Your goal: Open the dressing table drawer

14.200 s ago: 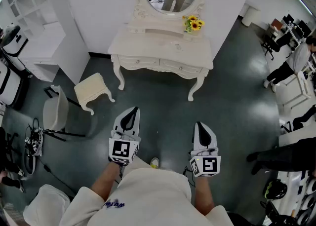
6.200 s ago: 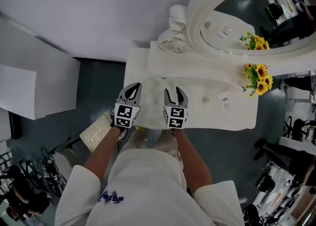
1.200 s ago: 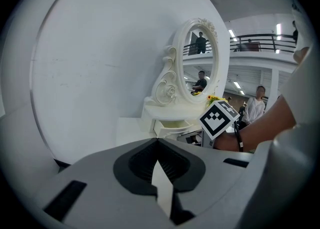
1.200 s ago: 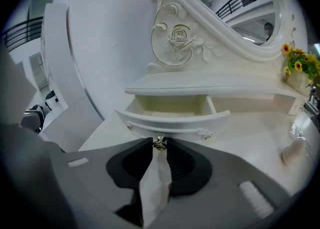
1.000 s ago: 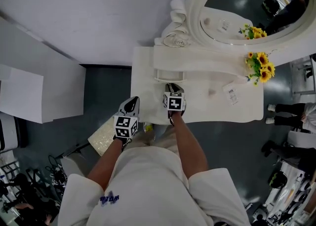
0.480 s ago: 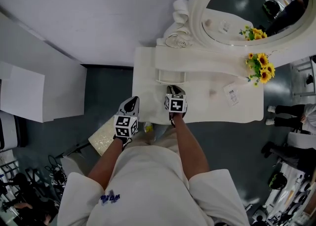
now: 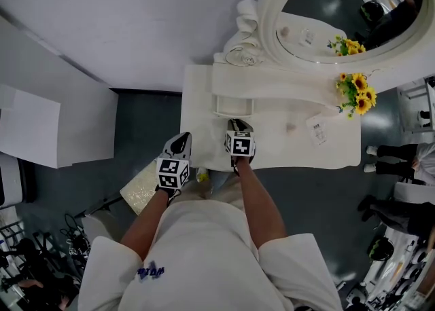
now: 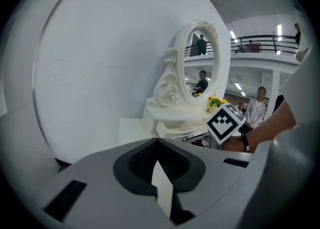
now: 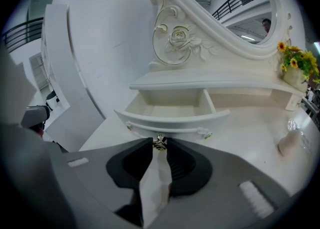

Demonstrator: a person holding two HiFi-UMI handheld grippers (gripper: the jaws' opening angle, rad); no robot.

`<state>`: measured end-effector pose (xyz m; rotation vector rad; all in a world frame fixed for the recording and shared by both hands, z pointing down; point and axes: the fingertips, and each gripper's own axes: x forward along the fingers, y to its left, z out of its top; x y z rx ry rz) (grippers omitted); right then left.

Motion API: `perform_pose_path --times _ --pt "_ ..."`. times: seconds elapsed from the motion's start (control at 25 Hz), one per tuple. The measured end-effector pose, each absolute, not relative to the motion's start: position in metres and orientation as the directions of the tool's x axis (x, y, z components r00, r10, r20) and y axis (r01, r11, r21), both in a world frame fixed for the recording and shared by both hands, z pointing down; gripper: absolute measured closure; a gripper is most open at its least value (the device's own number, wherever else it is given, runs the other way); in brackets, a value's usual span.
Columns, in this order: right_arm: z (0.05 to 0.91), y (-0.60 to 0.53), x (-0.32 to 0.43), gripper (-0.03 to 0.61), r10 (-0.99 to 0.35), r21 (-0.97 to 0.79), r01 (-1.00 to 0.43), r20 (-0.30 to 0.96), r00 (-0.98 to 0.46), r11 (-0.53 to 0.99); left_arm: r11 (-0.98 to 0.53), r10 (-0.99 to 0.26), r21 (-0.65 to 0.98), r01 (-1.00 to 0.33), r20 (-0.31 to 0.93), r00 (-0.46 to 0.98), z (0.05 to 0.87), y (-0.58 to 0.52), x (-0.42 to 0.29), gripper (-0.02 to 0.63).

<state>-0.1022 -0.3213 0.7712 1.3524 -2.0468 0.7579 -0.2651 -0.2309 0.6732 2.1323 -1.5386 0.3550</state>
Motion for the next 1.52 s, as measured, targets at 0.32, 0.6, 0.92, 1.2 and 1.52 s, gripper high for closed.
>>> perform_pose_path --times 0.32,0.6,0.92,1.2,1.52 --pt "0.77 -0.317 -0.103 0.48 -0.612 -0.154 -0.933 0.718 -0.333 0.327 -0.25 -0.814 0.231 -0.94 0.475 0.333 0.672 -0.23 -0.265 0.609" --pt "0.77 -0.315 -0.104 0.48 -0.609 -0.155 -0.933 0.721 -0.332 0.325 -0.254 -0.815 0.231 -0.939 0.471 0.337 0.672 -0.232 -0.266 0.609" --pt "0.77 -0.311 -0.102 0.48 -0.609 -0.161 -0.934 0.721 -0.332 0.32 -0.252 -0.817 0.239 -0.938 0.467 0.338 0.672 -0.232 -0.265 0.609" --pt "0.77 -0.311 -0.103 0.48 -0.604 -0.152 -0.926 0.719 -0.343 0.345 -0.247 -0.815 0.24 -0.939 0.473 0.336 0.674 -0.23 -0.268 0.609" --pt "0.768 -0.311 -0.103 0.48 -0.605 -0.153 -0.917 0.71 -0.361 0.368 -0.252 -0.811 0.236 -0.939 0.478 0.338 0.674 -0.23 -0.268 0.609"
